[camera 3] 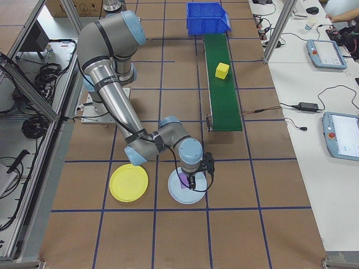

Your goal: Move block left to right into plate

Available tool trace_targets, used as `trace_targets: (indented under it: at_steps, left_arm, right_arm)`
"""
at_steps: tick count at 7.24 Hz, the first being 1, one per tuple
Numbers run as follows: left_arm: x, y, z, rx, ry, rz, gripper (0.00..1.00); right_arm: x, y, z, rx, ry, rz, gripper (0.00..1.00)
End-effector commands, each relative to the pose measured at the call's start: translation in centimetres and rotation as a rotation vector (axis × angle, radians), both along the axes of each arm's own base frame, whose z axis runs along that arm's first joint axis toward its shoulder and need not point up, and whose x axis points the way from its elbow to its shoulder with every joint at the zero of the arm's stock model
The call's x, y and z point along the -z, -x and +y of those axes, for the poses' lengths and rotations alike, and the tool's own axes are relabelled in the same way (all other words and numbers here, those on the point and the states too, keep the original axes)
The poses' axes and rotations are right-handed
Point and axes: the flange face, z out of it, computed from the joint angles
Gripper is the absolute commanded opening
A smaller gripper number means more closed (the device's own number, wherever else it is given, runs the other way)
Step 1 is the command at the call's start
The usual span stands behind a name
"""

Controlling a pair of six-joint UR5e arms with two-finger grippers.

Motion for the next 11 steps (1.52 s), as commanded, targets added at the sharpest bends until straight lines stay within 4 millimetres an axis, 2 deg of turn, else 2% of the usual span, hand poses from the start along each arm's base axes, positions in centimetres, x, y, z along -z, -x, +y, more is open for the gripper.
trace_targets:
  at_steps: [1, 2, 3, 5, 6, 7, 8, 10, 11]
  left_arm:
    - [-0.8, -0.4, 0.3, -0.006, 0.011, 0.006, 1.0]
    - [0.6, -0.8, 0.3, -0.011, -0.019, 0.011, 1.0]
    - [0.5, -0.7, 0.2, -0.01, -0.015, 0.012, 1.0]
    - [1.0, -1.6, -0.2, -0.028, -0.022, 0.013, 1.0]
    - [0.1, -2.2, -0.5, -0.038, -0.006, 0.013, 1.0]
    - [1.5, -3.1, -1.1, -0.065, -0.026, 0.019, 1.0]
    - [3.9, -3.4, -2.5, -0.076, -0.069, 0.026, 1.0]
    - [8.4, -4.0, -5.3, -0.095, -0.146, 0.021, 1.0]
    - [9.9, -4.0, -5.9, -0.201, -0.158, 0.035, 1.0]
  right_arm:
    - [-2.3, -8.2, -6.0, -0.083, 0.016, -0.031, 0.99]
    - [-3.2, -13.8, -9.6, -0.112, 0.076, -0.085, 0.99]
    - [-3.3, -17.9, -11.5, -0.098, 0.076, -0.111, 0.98]
    - [-2.8, -26.4, -14.0, 0.007, 0.006, -0.193, 0.96]
    - [-3.0, -29.3, -14.7, 0.091, -0.014, -0.211, 0.94]
    - [-3.2, -31.6, -15.3, 0.164, -0.01, -0.274, 0.95]
    - [-3.5, -32.9, -15.7, 0.221, -0.008, -0.315, 0.96]
    - [-3.6, -34.3, -16.0, 0.211, -0.008, -0.328, 0.99]
    - [-3.7, -35.7, -16.2, 0.211, -0.014, -0.327, 0.99]
